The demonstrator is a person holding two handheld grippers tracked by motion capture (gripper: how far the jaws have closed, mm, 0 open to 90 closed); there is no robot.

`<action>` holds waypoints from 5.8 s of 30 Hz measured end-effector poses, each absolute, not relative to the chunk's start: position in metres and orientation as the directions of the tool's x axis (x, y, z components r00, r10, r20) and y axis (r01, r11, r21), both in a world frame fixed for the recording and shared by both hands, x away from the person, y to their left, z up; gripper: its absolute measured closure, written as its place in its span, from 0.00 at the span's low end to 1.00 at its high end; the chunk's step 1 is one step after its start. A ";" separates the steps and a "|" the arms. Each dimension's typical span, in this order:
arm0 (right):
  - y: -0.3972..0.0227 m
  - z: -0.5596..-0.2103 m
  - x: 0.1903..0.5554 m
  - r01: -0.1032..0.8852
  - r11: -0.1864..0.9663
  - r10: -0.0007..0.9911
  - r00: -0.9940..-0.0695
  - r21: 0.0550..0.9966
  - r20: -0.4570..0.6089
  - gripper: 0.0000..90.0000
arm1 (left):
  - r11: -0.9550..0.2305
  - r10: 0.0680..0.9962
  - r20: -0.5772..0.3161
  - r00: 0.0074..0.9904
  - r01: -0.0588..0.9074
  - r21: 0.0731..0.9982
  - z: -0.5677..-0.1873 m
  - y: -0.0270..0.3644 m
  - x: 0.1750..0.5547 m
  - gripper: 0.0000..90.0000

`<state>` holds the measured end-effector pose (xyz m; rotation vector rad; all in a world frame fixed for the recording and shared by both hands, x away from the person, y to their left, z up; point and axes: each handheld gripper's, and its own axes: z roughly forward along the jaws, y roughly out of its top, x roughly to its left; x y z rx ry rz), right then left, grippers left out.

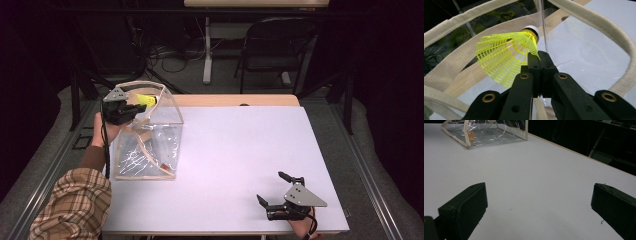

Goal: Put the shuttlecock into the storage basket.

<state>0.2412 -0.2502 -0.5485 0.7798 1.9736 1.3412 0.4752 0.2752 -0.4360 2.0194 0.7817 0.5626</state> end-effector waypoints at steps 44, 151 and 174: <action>-0.250 -0.549 0.241 0.129 0.311 0.753 -0.638 0.942 -0.161 0.00 | -0.443 0.722 0.069 0.689 0.383 0.811 -0.452 0.273 0.487 0.99; -0.248 -0.549 0.241 0.122 0.315 0.748 -0.643 0.941 -0.166 0.00 | -0.221 0.721 0.037 0.691 0.179 0.959 -0.458 0.264 0.311 0.00; -0.247 -0.549 0.241 0.126 0.318 0.745 -0.646 0.940 -0.165 0.01 | -0.228 0.687 0.036 0.726 0.167 0.959 -0.501 0.260 0.283 0.00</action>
